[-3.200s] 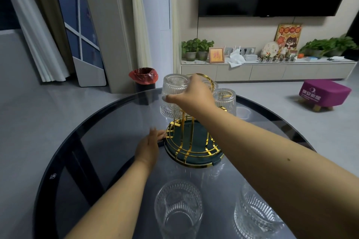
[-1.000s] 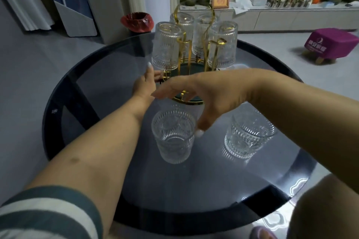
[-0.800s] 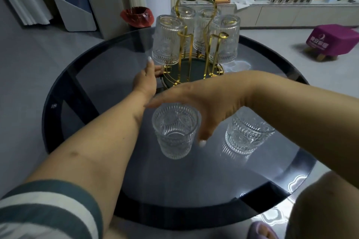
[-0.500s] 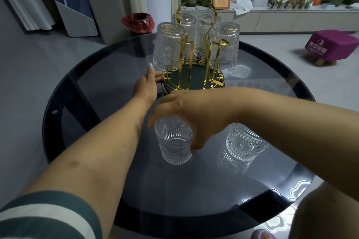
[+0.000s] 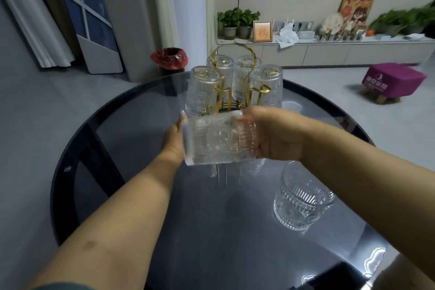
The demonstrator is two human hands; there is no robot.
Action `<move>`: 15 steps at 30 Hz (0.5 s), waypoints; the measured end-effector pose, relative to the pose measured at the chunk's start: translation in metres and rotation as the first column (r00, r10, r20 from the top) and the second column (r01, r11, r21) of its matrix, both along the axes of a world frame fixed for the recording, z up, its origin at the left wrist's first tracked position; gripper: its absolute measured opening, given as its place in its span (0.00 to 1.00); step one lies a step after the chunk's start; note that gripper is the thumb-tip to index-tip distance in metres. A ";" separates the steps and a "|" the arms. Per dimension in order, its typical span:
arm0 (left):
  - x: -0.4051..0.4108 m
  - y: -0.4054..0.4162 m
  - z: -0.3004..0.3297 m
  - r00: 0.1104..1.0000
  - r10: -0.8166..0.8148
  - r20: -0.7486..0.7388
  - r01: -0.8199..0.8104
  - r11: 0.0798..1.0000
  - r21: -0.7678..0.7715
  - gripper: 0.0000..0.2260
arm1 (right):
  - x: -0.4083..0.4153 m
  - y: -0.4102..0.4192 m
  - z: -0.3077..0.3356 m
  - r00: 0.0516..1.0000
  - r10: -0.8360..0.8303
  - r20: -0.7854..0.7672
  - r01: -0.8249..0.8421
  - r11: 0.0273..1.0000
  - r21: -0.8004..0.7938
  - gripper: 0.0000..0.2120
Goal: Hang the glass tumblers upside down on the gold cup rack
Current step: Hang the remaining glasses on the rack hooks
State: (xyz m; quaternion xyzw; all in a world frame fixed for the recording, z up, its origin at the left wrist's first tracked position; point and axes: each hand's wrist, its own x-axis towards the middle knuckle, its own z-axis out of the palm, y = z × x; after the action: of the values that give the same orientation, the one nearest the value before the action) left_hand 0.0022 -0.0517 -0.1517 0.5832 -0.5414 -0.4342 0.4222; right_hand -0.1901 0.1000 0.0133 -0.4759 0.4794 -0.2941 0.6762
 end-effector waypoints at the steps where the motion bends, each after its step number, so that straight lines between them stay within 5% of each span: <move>1: -0.001 0.004 0.006 0.999 0.038 0.007 -0.038 0.999 0.009 0.26 | -0.003 -0.001 -0.002 0.992 -0.014 0.126 0.005 0.998 0.065 0.39; 4: -0.011 0.023 0.038 0.995 0.089 -0.037 -0.089 0.996 -0.019 0.20 | -0.004 0.001 -0.004 0.901 0.014 0.433 -0.086 0.985 0.147 0.44; 6: -0.015 0.031 0.043 0.996 0.074 -0.046 -0.076 0.997 -0.035 0.21 | -0.002 0.005 -0.005 0.860 0.085 0.503 -0.145 0.986 0.082 0.41; 9: -0.013 0.030 0.038 0.996 0.013 -0.093 -0.020 0.997 -0.076 0.24 | 0.001 0.008 -0.007 0.868 0.110 0.484 -0.083 0.994 -0.077 0.35; 13: -0.011 0.027 0.037 0.997 0.052 -0.062 -0.058 0.993 -0.103 0.24 | 0.003 0.012 0.004 0.918 -0.023 0.397 0.137 0.956 -0.261 0.18; 15: -0.010 0.028 0.035 0.998 -0.044 -0.037 0.039 0.990 -0.138 0.26 | 0.004 0.011 0.013 0.947 -0.094 0.306 0.208 0.907 -0.367 0.18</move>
State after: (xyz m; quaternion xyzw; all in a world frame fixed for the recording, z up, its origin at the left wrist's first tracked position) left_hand -0.0082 -0.0236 -0.1167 0.5326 -0.5733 -0.4163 0.4629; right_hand -0.1864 0.1107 0.0261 -0.5165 0.3449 -0.5013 0.6025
